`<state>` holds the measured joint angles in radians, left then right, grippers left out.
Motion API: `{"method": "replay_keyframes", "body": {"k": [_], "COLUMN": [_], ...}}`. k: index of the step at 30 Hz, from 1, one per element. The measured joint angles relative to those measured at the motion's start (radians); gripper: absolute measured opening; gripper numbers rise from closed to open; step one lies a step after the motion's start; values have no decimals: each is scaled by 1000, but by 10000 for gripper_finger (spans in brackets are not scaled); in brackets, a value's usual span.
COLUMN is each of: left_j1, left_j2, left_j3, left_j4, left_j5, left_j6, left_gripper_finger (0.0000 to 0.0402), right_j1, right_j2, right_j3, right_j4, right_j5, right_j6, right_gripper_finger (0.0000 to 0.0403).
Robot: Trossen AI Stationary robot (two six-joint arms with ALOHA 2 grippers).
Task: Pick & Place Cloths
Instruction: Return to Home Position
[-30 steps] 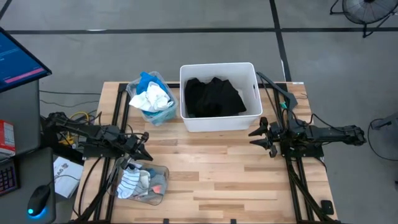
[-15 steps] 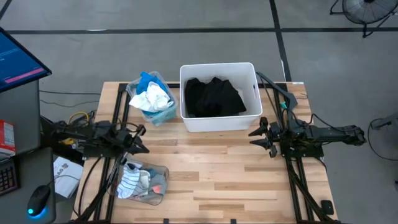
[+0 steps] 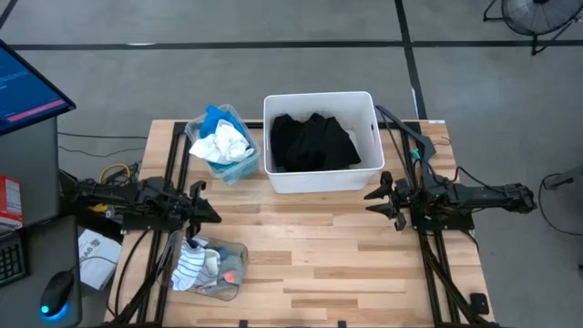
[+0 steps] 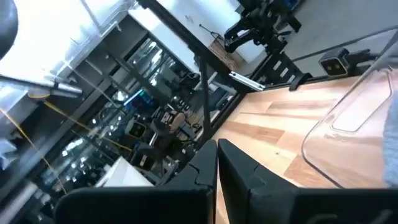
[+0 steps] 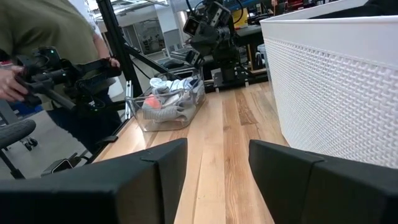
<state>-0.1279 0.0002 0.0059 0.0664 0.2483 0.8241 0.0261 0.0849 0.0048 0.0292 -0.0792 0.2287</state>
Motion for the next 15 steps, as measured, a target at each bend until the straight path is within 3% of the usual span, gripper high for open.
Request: {"method": "replay_keyframes", "body": {"k": [4, 11, 15], "left_j1": [0, -1, -9], "left_j2": [0, 0, 0], "left_j3": [0, 0, 0], "left_j4": [-4, -1, -9], "left_j5": [-114, -65, -10], "left_j6": [-190, -1079, -1360], "left_gripper_finger": [2, 2, 2], "right_j1": [0, 0, 0], "right_j2": [0, 0, 0], "right_j3": [0, 0, 0], "right_j4": [0, 0, 0], "right_j5": [0, 1, 1], "right_j6": [0, 0, 0], "right_gripper_finger": [167, 169, 168]}}
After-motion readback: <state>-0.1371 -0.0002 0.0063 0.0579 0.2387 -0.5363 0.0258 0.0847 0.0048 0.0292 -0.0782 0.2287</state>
